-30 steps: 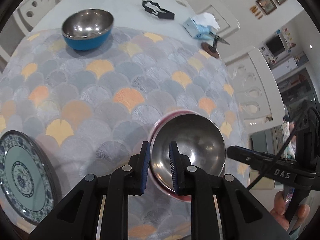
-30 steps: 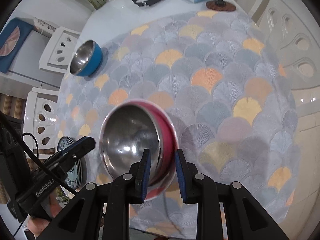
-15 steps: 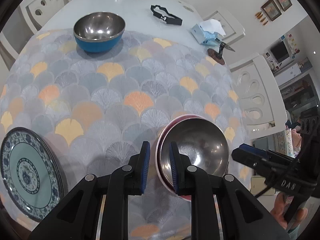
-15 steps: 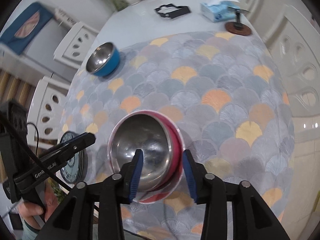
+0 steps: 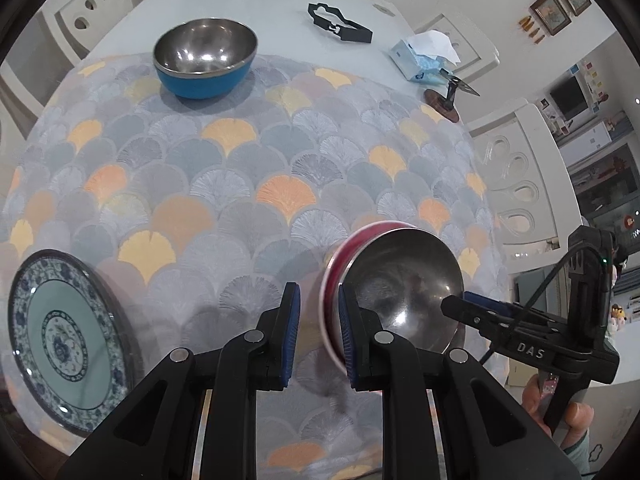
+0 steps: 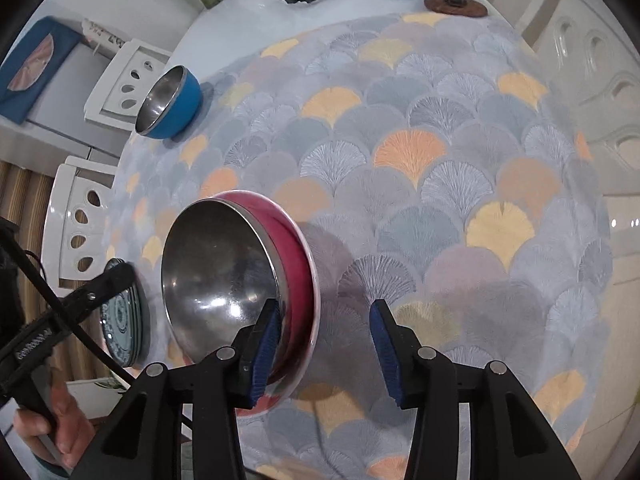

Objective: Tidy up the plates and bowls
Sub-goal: 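Lower the red bowl into the pink bowl and open both grippers, then move both grippers to the blue steel bowl and grasp its rim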

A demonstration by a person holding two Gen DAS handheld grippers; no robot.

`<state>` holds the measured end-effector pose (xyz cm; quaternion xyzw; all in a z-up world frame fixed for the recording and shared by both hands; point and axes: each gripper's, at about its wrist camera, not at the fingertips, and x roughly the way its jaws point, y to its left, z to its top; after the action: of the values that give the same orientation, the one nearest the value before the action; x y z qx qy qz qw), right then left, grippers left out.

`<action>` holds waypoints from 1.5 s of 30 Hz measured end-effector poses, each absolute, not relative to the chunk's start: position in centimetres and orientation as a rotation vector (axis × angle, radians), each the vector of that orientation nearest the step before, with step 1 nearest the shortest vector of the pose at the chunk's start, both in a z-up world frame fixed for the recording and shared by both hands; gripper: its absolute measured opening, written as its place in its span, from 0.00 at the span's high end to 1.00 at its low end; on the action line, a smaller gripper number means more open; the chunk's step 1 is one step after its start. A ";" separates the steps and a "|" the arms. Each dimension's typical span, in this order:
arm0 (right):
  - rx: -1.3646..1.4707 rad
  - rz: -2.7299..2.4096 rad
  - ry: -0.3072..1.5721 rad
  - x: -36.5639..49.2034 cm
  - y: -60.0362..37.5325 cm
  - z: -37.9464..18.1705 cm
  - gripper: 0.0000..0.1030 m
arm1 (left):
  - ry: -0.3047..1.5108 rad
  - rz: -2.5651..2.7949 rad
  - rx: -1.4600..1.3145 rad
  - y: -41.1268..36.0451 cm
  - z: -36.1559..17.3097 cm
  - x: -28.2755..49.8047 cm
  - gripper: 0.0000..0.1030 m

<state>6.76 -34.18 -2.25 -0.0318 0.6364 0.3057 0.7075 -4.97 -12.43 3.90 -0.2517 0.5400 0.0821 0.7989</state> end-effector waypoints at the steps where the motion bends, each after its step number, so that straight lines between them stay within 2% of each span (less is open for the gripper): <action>1: -0.090 0.678 1.408 6.7 -33.9 -2.2 0.57 | 1.161 0.179 -0.534 -12.1 4.0 -5.1 0.83; 4: -0.207 0.631 1.297 6.0 -32.8 -0.1 0.57 | 1.158 0.194 -0.509 -10.7 4.4 -5.7 0.74; 8: -0.451 0.577 1.014 3.6 -29.5 5.4 0.56 | 1.126 0.258 -0.457 -7.3 5.7 -6.2 0.74; 10: -0.591 0.531 0.838 1.8 -26.3 7.9 0.34 | 1.111 0.306 -0.404 -5.1 6.8 -6.1 0.73; 11: -0.655 0.510 0.760 1.1 -24.6 8.7 0.11 | 1.104 0.332 -0.376 -4.2 7.2 -6.0 0.72; 12: -0.719 0.496 0.681 0.4 -22.5 9.2 0.00 | 1.097 0.353 -0.353 -3.4 7.7 -5.9 0.72; 15: -0.795 0.460 0.639 0.3 -17.0 8.9 0.00 | 1.077 0.373 -0.313 -0.5 8.7 -5.7 0.60; 16: -0.777 0.471 0.674 0.8 -15.2 8.6 0.00 | 1.066 0.368 -0.314 0.6 8.9 -5.7 0.51; 17: -0.754 0.488 0.699 0.9 -14.3 8.4 0.00 | 1.053 0.371 -0.319 1.7 8.9 -5.8 0.36; 18: -0.699 0.523 0.756 1.6 -12.8 8.1 0.00 | 1.040 0.381 -0.325 2.7 9.0 -5.9 0.30; 22: -0.489 0.621 0.984 5.1 -9.7 6.9 0.00 | 0.971 0.413 -0.379 6.8 9.3 -5.8 0.24; 23: -0.443 0.635 1.028 5.7 -9.3 6.4 0.03 | 0.973 0.406 -0.398 7.7 9.3 -5.4 0.24; 24: -0.373 0.653 1.081 7.0 -8.8 6.1 0.10 | 0.981 0.396 -0.423 8.9 9.1 -4.8 0.24; 26: -0.276 0.644 1.098 8.6 -8.1 6.5 0.17 | 0.988 0.359 -0.471 10.5 8.7 -3.8 0.24; 28: -0.242 0.597 1.032 9.1 -7.6 7.5 0.17 | 0.983 0.296 -0.527 12.1 8.2 -2.6 0.24; 30: -0.220 0.576 0.973 10.0 -6.8 8.3 0.12 | 0.971 0.257 -0.564 13.3 7.7 -1.3 0.24; 32: -0.189 0.595 1.046 11.8 -5.8 7.5 0.12 | 0.953 0.214 -0.604 14.2 7.0 0.2 0.24; 34: -0.107 0.606 1.134 13.6 -5.3 6.0 0.15 | 0.945 0.167 -0.640 14.6 6.1 1.6 0.25; 36: -0.031 0.619 1.187 14.8 -5.5 4.6 0.26 | 0.960 0.129 -0.675 15.0 4.9 3.1 0.26; 37: 0.000 0.617 1.213 15.5 -5.5 3.8 0.29 | 0.966 0.115 -0.689 15.1 4.2 3.8 0.27; 40: 0.068 0.620 1.279 16.9 -5.3 1.8 0.41 | 0.991 0.077 -0.722 15.2 2.4 5.7 0.34; 42: 0.074 0.611 1.306 17.5 -4.9 0.7 0.49 | 1.019 0.058 -0.732 15.1 1.2 6.8 0.44; 45: 0.076 0.623 1.329 17.8 -4.2 -0.7 0.56 | 1.052 0.056 -0.743 14.9 -0.3 7.8 0.58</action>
<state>17.81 -4.24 -0.68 0.0345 0.6062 0.2842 0.7420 7.80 14.87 -0.35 -0.3462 0.4904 0.0263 0.7994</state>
